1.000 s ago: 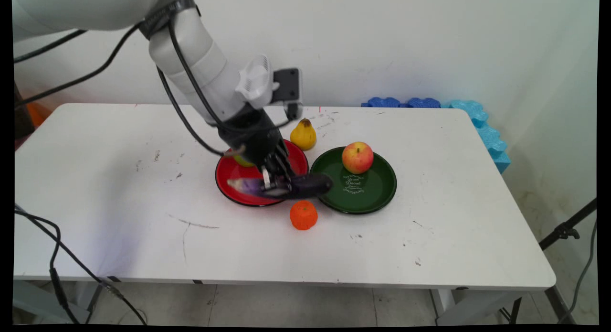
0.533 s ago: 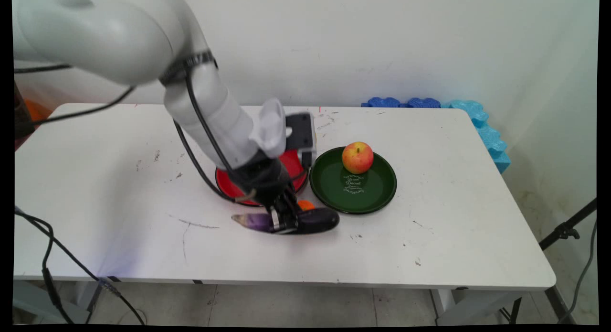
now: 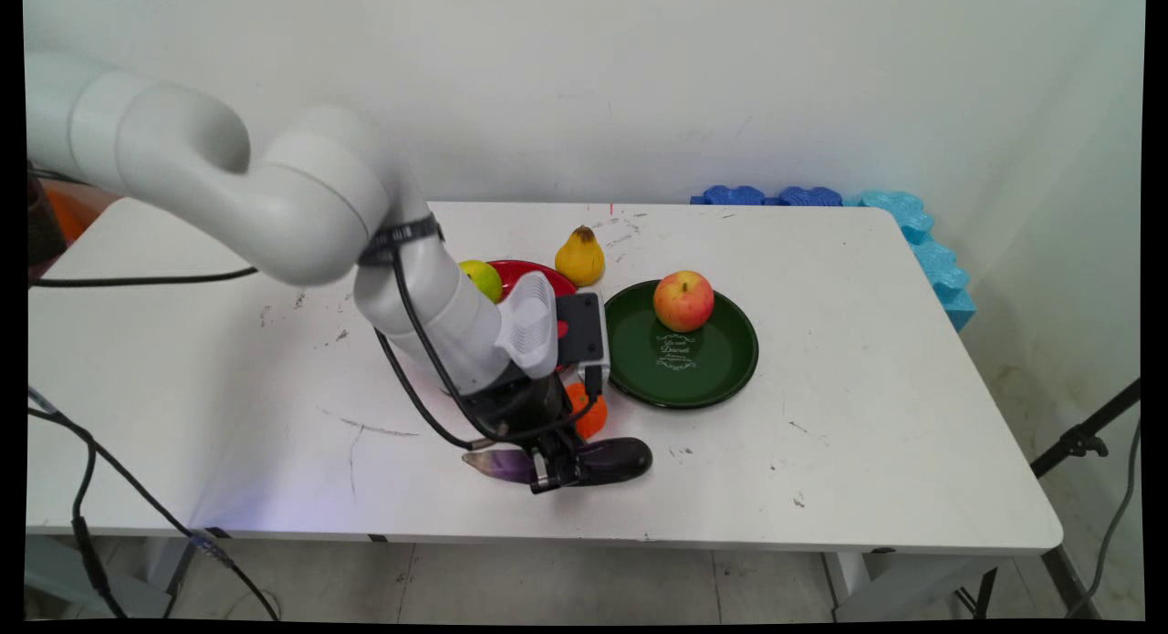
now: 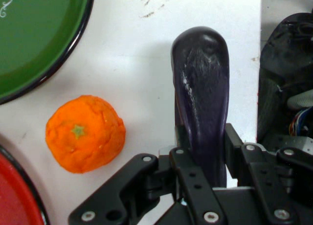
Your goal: Place the picked object on the table
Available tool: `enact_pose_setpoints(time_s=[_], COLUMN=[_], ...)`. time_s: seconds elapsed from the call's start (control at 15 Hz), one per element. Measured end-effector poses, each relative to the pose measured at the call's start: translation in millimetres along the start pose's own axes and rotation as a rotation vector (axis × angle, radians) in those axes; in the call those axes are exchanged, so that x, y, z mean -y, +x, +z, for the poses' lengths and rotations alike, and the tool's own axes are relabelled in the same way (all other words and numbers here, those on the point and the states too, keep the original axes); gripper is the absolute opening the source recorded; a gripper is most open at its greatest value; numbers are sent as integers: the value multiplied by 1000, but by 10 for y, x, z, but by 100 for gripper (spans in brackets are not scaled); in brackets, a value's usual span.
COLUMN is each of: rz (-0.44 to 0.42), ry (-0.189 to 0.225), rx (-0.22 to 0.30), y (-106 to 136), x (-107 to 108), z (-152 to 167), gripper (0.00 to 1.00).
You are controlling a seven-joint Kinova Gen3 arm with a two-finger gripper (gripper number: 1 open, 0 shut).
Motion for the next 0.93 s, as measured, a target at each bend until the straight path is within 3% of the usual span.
enact_pose_setpoints(time_s=[0.47, 0.53, 0.93], rz=[-2, -2, 0], ry=[14, 16, 17], rx=[-30, -35, -81], y=[-85, -93, -16], x=[-17, -18, -60], z=[278, 297, 239], gripper=[0, 100, 100])
